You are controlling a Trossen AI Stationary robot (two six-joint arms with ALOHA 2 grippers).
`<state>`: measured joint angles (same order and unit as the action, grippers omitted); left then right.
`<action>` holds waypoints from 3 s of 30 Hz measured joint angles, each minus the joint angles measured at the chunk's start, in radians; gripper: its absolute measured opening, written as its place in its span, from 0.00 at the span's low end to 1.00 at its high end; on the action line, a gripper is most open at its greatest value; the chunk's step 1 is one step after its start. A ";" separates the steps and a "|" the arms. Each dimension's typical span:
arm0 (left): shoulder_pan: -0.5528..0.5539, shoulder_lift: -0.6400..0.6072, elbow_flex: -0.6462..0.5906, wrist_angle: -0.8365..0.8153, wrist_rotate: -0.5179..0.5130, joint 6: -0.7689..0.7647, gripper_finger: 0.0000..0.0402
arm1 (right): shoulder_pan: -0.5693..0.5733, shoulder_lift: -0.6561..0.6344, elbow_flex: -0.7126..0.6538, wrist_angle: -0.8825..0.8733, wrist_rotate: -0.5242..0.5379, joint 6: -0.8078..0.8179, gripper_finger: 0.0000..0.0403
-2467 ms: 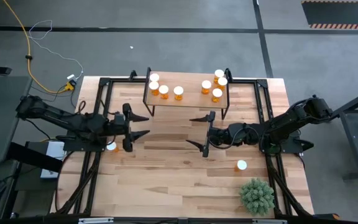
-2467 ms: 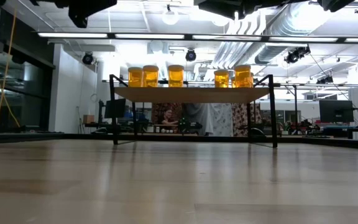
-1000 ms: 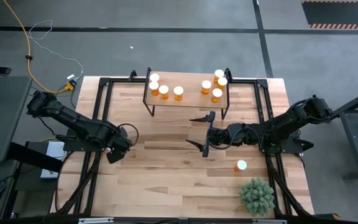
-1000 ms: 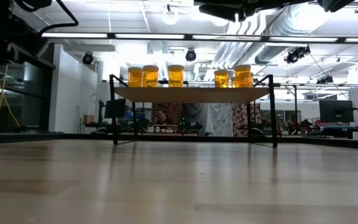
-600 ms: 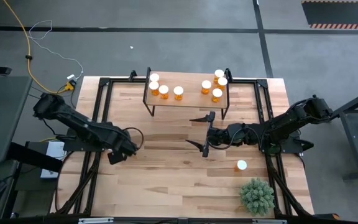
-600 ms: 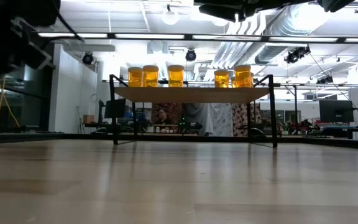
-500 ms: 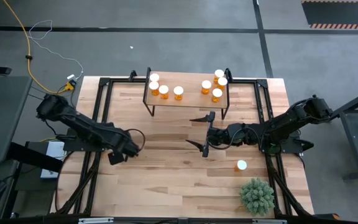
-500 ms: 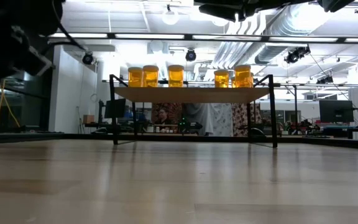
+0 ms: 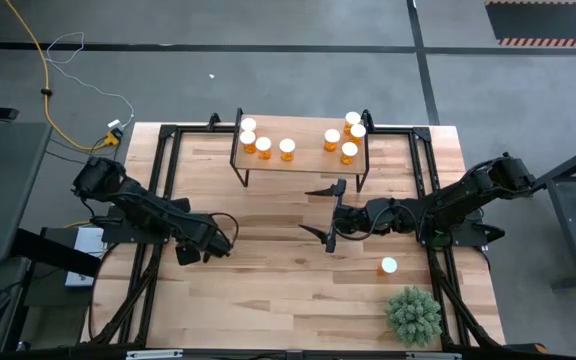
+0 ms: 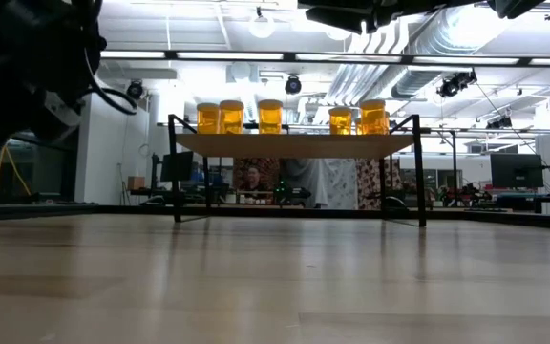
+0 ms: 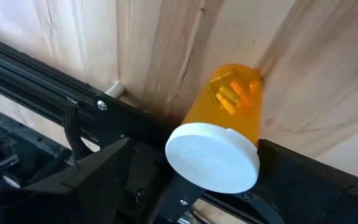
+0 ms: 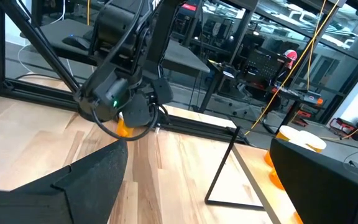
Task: Pick and place medicine bottles onto shelf by color
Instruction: Put the yellow pill bottle on the shelf
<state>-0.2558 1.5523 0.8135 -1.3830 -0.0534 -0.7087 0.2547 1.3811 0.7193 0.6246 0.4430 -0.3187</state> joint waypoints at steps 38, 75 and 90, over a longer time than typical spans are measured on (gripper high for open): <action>0.000 0.045 0.011 0.054 0.129 0.058 0.82 | 0.000 0.000 0.000 -0.001 0.000 0.001 0.96; 0.000 0.045 0.040 0.091 0.129 0.075 0.51 | 0.000 0.000 0.000 -0.001 0.000 0.003 0.96; 0.001 0.044 0.465 0.017 -0.048 0.196 0.51 | 0.000 0.000 0.000 -0.001 0.000 -0.004 0.96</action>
<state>-0.2544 1.5963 1.2790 -1.3660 -0.1012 -0.5124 0.2547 1.3811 0.7193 0.6232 0.4435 -0.3226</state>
